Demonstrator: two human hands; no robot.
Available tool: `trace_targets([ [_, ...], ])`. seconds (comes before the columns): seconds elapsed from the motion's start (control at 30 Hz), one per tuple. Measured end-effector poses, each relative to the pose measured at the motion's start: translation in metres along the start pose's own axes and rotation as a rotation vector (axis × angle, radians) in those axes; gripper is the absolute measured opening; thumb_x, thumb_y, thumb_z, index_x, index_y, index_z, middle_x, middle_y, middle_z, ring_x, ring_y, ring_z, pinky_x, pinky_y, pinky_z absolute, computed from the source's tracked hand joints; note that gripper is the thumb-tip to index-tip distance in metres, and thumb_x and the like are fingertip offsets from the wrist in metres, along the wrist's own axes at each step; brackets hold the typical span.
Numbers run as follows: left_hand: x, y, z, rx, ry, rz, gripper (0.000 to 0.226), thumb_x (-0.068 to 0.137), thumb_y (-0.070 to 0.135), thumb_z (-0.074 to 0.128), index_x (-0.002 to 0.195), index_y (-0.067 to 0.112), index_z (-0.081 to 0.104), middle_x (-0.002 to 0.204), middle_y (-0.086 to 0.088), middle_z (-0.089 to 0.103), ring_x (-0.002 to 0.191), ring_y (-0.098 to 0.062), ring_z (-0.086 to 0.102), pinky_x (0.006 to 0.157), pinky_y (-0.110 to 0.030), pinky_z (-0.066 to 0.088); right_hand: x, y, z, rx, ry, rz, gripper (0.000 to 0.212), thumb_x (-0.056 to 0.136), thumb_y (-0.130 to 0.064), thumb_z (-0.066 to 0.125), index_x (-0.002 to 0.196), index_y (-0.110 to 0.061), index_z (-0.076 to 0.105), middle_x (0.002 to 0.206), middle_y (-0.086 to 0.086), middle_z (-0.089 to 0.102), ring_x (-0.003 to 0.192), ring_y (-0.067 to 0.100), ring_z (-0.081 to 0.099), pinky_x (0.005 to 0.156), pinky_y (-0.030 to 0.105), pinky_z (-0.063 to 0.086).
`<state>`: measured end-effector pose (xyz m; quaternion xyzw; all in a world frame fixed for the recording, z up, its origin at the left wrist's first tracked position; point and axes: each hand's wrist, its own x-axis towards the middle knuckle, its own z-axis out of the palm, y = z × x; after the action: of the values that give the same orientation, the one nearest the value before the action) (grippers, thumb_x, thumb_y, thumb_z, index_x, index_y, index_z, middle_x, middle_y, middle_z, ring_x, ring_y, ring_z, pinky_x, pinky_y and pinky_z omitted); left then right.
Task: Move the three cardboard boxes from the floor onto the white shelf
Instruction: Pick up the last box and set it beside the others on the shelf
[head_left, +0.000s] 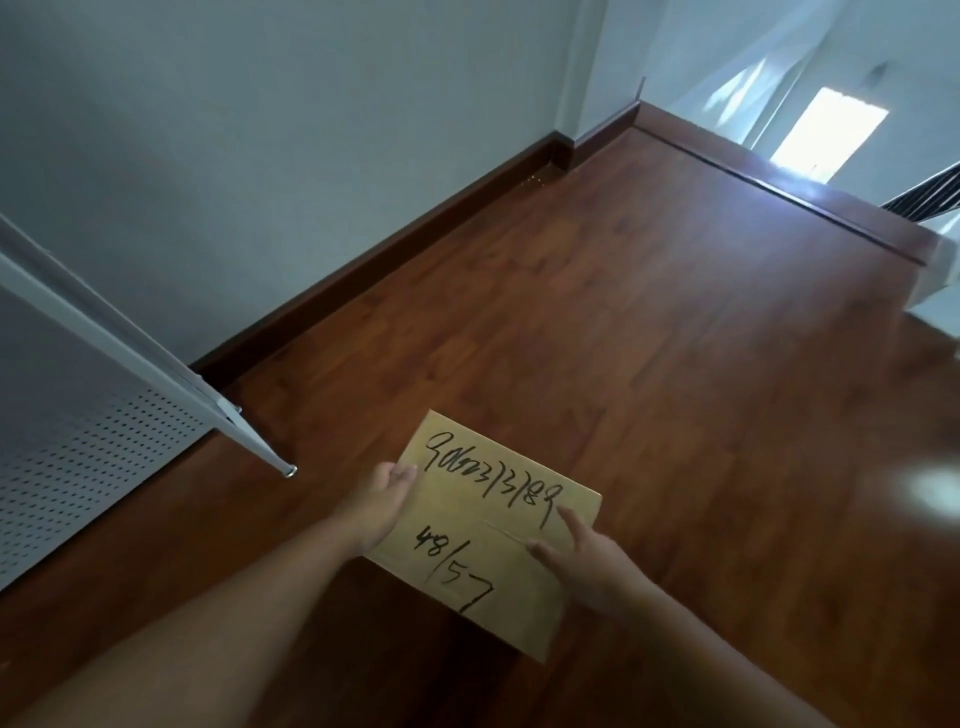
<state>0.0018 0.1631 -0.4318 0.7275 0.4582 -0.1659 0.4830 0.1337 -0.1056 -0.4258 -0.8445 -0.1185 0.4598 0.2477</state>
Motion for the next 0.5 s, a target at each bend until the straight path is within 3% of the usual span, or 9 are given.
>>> trace_targets([
  [0.07,0.009,-0.011,0.011,-0.051,0.006,-0.056,0.075,0.096,0.073,0.033,0.15,0.022,0.046,0.143,-0.009,0.057,0.125,-0.032,0.058,0.107,-0.052,0.046,0.007,0.011,0.017,0.089,-0.006,0.045,0.091,0.089,-0.055,0.074,0.163,-0.032,0.025,0.148,0.011,0.051,0.124,0.027,0.061,0.093,0.035,0.059],
  [0.17,0.014,-0.013,0.018,-0.122,0.117,-0.094,0.075,0.1,0.064,0.04,0.154,0.012,0.043,0.156,-0.013,0.044,0.137,-0.036,0.048,0.111,-0.051,0.041,0.008,0.017,0.027,0.172,0.055,0.077,0.087,0.087,-0.048,0.079,0.159,-0.033,0.032,0.133,0.006,0.042,0.112,0.023,0.055,0.094,0.044,0.06],
  [0.23,0.01,-0.008,0.014,-0.11,0.142,-0.081,0.07,0.102,0.059,0.043,0.152,0.009,0.047,0.156,-0.014,0.041,0.137,-0.037,0.046,0.111,-0.05,0.041,0.004,0.014,0.023,0.179,0.108,0.066,0.09,0.088,-0.045,0.079,0.161,-0.032,0.029,0.14,0.006,0.04,0.113,0.019,0.052,0.097,0.047,0.059],
  [0.3,0.003,0.002,0.002,-0.041,0.168,-0.04,0.063,0.103,0.054,0.046,0.144,0.007,0.055,0.146,-0.014,0.045,0.129,-0.034,0.051,0.108,-0.049,0.043,-0.005,0.006,0.013,0.204,0.173,0.038,0.093,0.088,-0.041,0.08,0.163,-0.031,0.026,0.144,0.004,0.039,0.116,0.017,0.05,0.099,0.048,0.058],
  [0.5,-0.055,0.063,-0.07,0.125,0.295,0.061,0.038,0.102,0.037,0.057,0.132,0.013,0.061,0.128,-0.007,0.053,0.106,-0.025,0.057,0.092,-0.041,0.049,-0.064,-0.061,-0.049,0.207,0.361,-0.08,0.083,0.09,-0.039,0.079,0.16,-0.033,0.036,0.131,-0.003,0.043,0.117,0.018,0.054,0.099,0.046,0.057],
])
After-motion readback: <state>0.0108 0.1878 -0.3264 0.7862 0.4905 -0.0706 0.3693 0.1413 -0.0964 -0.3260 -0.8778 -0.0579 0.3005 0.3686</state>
